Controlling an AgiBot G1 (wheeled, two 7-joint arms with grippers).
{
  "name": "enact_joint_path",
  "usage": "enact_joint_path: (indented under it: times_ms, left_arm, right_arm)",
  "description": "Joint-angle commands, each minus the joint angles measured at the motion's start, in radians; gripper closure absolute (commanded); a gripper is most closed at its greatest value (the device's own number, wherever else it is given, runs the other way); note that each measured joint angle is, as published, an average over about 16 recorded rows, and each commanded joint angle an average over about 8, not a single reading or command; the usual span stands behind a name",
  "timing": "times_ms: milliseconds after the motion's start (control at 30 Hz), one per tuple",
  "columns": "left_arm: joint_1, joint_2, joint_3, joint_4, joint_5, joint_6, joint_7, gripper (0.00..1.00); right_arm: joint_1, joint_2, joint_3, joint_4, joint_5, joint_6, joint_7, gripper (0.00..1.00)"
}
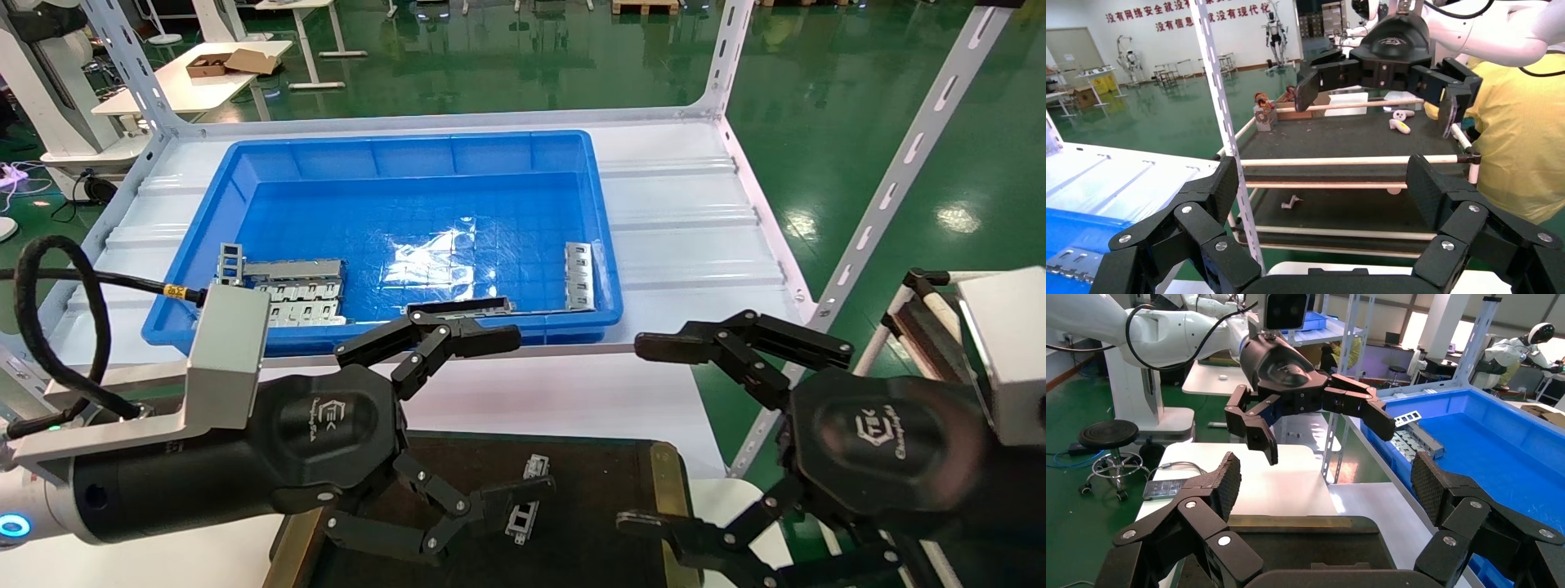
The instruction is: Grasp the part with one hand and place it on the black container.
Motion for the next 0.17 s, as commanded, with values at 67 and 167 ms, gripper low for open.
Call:
enact_joint_path:
  times_ms: [67, 167]
  left_arm:
    - [0.000, -0.005, -0.002, -0.020, -0.003, -0.005, -0.007, 0.00]
    - [0.000, -0.007, -0.003, -0.027, -0.005, -0.006, -0.010, 0.00]
  right_arm:
    - [0.000, 0.000, 0.000, 0.000, 0.000, 0.000, 0.000, 0.00]
    - [0.000, 0.000, 0.000, 0.000, 0.000, 0.000, 0.000, 0.00]
